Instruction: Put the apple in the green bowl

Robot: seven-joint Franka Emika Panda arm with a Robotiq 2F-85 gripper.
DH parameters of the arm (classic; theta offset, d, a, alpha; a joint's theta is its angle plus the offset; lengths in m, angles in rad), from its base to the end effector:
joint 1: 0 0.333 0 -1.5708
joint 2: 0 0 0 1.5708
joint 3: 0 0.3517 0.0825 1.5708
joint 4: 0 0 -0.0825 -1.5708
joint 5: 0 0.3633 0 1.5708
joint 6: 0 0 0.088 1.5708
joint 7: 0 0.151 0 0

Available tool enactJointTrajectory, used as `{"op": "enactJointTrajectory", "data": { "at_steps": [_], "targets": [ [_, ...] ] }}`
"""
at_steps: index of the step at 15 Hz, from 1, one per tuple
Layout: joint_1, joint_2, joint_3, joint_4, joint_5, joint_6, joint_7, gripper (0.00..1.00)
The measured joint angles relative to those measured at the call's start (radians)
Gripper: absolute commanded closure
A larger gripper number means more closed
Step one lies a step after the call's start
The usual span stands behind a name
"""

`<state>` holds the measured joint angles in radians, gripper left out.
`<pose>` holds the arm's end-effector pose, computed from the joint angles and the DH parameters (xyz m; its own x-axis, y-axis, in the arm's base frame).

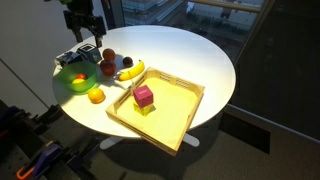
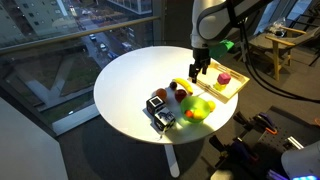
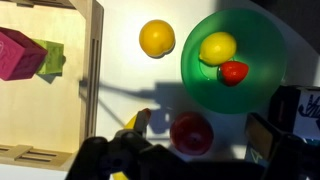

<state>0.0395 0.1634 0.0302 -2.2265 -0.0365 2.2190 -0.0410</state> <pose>0.5070 0.0329 0.2938 0.9765 0.1317 -0.1708 0.1359 -0.9906 0.0130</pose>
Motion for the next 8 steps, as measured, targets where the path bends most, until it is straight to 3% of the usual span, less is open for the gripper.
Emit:
{"op": "enactJointTrajectory", "data": {
  "at_steps": [8],
  "targets": [
    [0.000, 0.129, -0.010, 0.112, 0.000, 0.003, 0.000, 0.00]
  ]
}}
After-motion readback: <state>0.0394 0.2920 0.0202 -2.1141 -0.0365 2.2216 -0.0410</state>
